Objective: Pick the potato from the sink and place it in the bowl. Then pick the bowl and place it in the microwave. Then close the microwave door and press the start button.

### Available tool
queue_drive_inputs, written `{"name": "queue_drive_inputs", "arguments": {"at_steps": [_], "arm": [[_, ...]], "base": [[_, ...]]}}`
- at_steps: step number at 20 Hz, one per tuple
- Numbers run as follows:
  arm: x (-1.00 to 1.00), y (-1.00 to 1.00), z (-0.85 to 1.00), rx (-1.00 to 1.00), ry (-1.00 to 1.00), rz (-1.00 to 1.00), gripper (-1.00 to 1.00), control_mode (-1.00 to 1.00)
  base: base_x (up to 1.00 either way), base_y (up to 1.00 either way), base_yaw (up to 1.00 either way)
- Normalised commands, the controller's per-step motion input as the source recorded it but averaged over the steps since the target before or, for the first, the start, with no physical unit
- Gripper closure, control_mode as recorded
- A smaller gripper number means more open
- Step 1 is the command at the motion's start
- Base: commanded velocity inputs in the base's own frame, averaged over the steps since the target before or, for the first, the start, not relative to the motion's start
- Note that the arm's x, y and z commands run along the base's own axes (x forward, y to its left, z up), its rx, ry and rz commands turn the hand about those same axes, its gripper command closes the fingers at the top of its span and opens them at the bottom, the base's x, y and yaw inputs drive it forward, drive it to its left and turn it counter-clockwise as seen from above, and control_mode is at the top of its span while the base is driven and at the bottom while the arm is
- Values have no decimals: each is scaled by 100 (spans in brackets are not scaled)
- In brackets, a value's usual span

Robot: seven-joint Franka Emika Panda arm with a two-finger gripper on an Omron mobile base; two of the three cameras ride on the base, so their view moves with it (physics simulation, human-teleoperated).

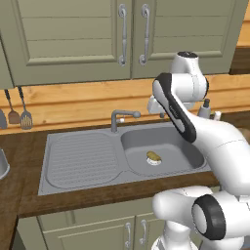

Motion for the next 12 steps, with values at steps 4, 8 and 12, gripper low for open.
{"name": "queue_drive_inputs", "arguments": {"at_steps": [4,8,12], "arm": [[-53,-4,0,0,-8,0,-100,-100],[-86,-6,-8,0,-7,0,-100,-100],[-23,-37,-33,0,-1,6,-100,-100]], "base": [[0,0,0],[0,0,0],[0,0,0]]}}
